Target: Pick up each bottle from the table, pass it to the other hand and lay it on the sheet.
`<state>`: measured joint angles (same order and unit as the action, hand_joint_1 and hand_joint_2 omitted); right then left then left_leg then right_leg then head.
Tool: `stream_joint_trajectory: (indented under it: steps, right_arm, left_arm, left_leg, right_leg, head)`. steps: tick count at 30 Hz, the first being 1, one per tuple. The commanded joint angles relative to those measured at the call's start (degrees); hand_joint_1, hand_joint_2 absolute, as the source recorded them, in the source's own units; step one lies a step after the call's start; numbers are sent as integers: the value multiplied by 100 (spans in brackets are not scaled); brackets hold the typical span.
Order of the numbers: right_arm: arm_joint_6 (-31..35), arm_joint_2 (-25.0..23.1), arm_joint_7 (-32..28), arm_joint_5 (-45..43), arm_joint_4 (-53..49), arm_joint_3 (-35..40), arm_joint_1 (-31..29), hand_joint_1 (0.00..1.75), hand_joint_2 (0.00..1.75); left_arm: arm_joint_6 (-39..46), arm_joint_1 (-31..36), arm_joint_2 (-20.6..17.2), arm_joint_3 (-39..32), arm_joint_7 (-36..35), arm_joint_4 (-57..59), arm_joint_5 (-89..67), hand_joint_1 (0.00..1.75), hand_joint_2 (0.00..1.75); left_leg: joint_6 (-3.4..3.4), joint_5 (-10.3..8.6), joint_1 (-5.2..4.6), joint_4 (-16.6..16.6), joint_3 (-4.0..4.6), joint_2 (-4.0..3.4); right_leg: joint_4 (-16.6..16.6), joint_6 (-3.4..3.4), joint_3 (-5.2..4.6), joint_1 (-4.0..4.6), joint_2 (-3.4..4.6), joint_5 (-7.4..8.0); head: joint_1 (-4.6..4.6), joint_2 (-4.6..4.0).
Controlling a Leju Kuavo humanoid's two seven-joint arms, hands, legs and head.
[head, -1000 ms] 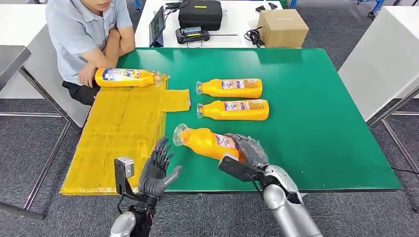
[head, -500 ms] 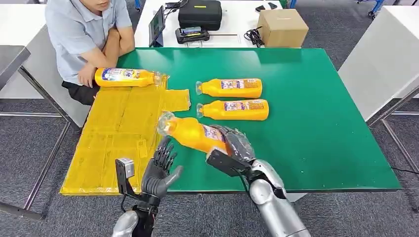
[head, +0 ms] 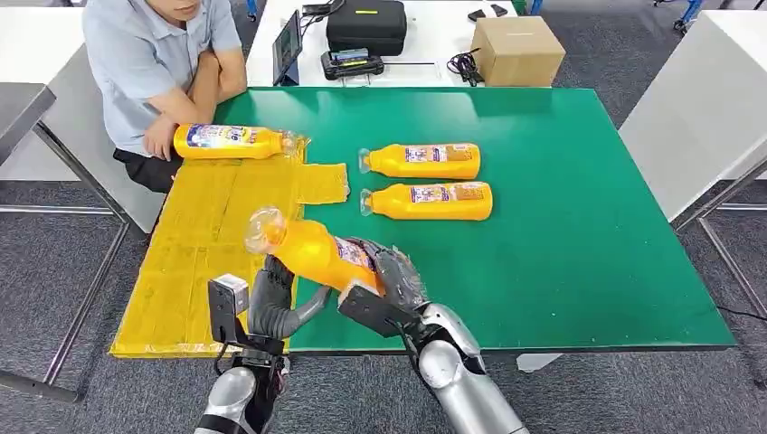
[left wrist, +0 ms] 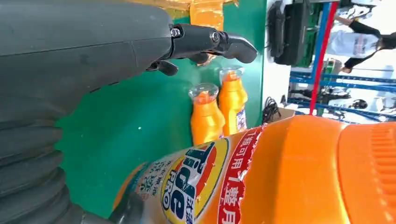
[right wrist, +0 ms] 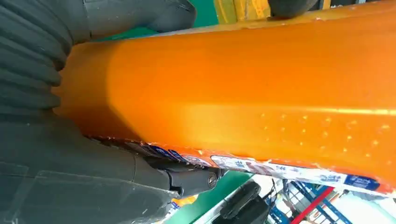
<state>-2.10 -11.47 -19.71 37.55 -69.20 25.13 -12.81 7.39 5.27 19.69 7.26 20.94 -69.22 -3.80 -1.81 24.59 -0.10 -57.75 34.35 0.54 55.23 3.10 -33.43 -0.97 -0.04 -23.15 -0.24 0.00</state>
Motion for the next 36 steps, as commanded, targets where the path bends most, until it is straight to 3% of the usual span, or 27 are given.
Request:
stream_joint_trajectory:
  steps: [1, 12, 34, 35, 36]
  right_arm:
    - [-88, -96, 27, -37, 737, 350, -196, 175, 175]
    - [-132, -176, -196, -277, 1418, 319, -558, 175, 175]
    - [29, -253, -124, -112, 1006, 488, -348, 175, 175]
    - [-39, -250, -119, -187, 1001, 467, -352, 175, 175]
    - [-47, -247, -119, -200, 1001, 460, -354, 175, 175]
  left_arm:
    - [204, 434, 31, -108, 163, 308, -173, 0, 175]
    - [-1397, 490, 31, 273, -269, 726, 1335, 0, 175]
    - [-888, 599, 31, 230, -256, 901, 472, 0, 175]
    - [-836, 593, 31, 180, -254, 879, 471, 101, 175]
    - [-788, 590, 31, 175, -231, 866, 425, 175, 175]
  left_leg:
    - [16, 12, 11, -1, -26, -5]
    - [10, 5, 5, 2, -19, 2]
    - [13, 12, 7, -3, -19, -5]
    - [13, 11, 7, -2, -20, -6]
    - [10, 7, 4, -1, -13, -1]
  right_leg:
    - [1, -20, 26, 12, 0, -11]
    - [-3, -13, 19, 6, -8, -7]
    - [3, -16, 18, 8, 0, -11]
    - [3, -16, 17, 8, 0, -11]
    - [2, -13, 11, 5, -4, -9]
  head:
    - [0, 0]
    - [0, 0]
    - [0, 0]
    - [0, 0]
    - [0, 0]
